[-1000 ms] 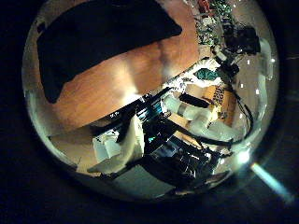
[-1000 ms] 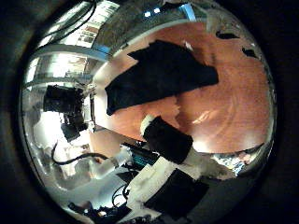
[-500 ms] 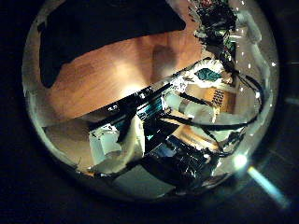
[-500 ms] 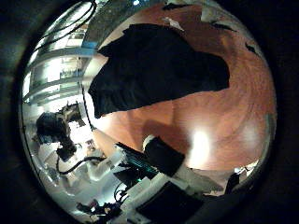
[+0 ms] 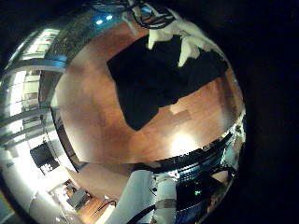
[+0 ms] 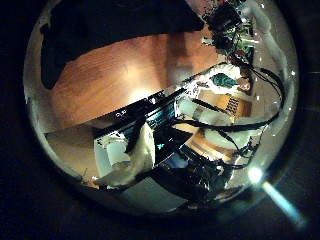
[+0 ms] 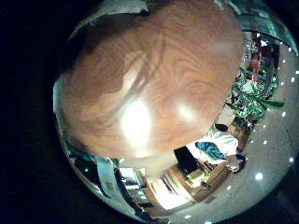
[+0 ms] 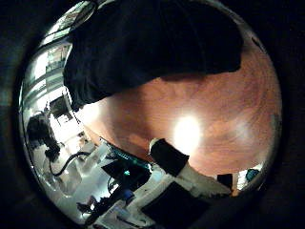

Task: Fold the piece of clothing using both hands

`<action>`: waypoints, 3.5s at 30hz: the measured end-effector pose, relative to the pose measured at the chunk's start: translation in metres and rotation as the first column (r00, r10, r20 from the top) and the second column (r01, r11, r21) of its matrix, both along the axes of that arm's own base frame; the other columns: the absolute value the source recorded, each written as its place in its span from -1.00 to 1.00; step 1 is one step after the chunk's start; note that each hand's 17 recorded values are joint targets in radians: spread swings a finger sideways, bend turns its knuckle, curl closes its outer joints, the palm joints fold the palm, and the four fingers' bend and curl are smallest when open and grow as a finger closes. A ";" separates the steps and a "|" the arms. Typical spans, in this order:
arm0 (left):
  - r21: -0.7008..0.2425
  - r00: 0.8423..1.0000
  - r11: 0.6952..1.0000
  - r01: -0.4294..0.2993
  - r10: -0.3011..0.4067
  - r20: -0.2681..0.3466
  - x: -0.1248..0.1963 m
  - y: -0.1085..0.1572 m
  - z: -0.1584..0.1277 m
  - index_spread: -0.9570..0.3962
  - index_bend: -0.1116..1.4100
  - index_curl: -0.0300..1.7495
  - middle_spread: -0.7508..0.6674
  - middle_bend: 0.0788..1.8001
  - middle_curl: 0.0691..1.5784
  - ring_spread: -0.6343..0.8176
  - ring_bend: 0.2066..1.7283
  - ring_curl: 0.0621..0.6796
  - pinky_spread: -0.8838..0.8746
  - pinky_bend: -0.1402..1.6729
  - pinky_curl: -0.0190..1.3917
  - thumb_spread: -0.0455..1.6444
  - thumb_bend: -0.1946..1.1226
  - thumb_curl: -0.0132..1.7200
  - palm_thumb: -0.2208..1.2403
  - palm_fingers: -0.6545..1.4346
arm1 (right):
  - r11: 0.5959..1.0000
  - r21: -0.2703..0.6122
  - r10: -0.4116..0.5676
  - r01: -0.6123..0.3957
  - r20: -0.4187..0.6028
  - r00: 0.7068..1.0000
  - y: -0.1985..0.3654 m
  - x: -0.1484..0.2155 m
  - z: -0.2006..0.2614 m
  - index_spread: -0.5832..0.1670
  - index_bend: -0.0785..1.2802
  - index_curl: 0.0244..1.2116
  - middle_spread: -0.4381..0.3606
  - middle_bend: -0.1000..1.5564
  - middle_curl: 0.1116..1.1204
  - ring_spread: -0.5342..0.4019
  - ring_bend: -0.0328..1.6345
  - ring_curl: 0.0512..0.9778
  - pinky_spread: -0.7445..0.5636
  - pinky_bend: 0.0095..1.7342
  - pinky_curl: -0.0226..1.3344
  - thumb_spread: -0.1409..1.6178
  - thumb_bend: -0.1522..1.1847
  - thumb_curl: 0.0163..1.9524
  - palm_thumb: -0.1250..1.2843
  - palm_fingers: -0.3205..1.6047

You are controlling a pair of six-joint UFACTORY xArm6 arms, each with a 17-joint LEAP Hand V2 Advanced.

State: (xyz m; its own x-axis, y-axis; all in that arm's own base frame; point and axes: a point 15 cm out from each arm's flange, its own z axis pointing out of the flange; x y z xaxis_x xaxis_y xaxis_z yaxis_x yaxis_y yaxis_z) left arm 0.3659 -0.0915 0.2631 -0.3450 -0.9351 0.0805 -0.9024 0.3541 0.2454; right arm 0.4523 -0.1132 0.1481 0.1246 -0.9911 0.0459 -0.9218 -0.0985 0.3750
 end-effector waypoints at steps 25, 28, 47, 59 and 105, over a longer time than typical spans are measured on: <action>0.023 0.998 1.000 0.004 -0.003 -0.065 -0.002 0.000 -0.023 0.44 -0.59 -0.54 0.53 -0.90 -0.74 0.44 -0.40 -0.50 0.51 -0.39 -0.51 0.44 -0.74 -0.64 -0.26 -0.30 | 0.997 -0.024 -0.070 0.077 0.211 0.975 -0.098 -0.078 0.048 -0.57 0.40 0.41 -0.51 0.45 0.41 -0.40 0.62 0.22 -0.27 0.54 -0.15 0.50 -0.71 -0.51 0.53 0.46; 0.035 0.995 0.999 0.003 0.000 -0.104 0.000 0.000 -0.042 0.44 -0.59 -0.53 0.53 -0.90 -0.74 0.43 -0.41 -0.50 0.51 -0.39 -0.51 0.45 -0.74 -0.64 -0.27 -0.30 | 0.991 -0.022 -0.125 0.133 0.218 0.968 -0.124 -0.092 0.053 -0.54 0.43 0.46 -0.50 0.48 0.47 -0.39 0.65 0.27 -0.25 0.56 -0.11 0.52 -0.73 -0.50 0.53 0.43; 0.025 0.990 0.997 -0.078 0.081 -0.119 0.005 0.050 -0.059 0.43 -0.61 -0.52 0.51 -0.90 -0.75 0.42 -0.42 -0.49 0.49 -0.40 -0.52 0.48 -0.73 -0.64 -0.28 -0.29 | 0.987 0.065 0.098 -0.148 0.483 0.870 0.063 -0.028 0.207 -0.43 0.47 0.62 -0.47 0.48 0.64 -0.37 0.66 0.41 -0.23 0.57 0.03 0.53 -0.79 -0.44 0.54 0.42; 0.020 0.971 0.975 -0.223 0.224 -0.085 -0.012 0.115 -0.056 0.45 -0.61 -0.52 0.51 -0.90 -0.76 0.41 -0.41 -0.47 0.47 -0.40 -0.51 0.50 -0.71 -0.64 -0.19 -0.30 | 0.882 0.089 0.387 -0.463 0.426 0.818 0.328 0.022 0.175 -0.39 0.48 0.63 -0.46 0.47 0.69 -0.38 0.64 0.45 -0.23 0.54 0.08 0.50 -0.80 -0.43 0.50 0.43; 0.038 0.989 0.991 -0.128 0.130 -0.069 -0.048 0.011 0.015 0.38 -0.60 -0.50 0.42 -0.90 -0.74 0.32 -0.41 -0.51 0.43 -0.42 -0.52 0.48 -0.73 -0.64 -0.28 -0.23 | 0.969 0.117 0.175 -0.217 0.292 0.940 0.123 -0.111 0.203 -0.55 -0.61 -0.33 -0.18 -0.39 -0.33 -0.23 0.13 -0.31 0.33 -0.06 -0.45 0.61 -0.80 -0.60 0.12 -0.38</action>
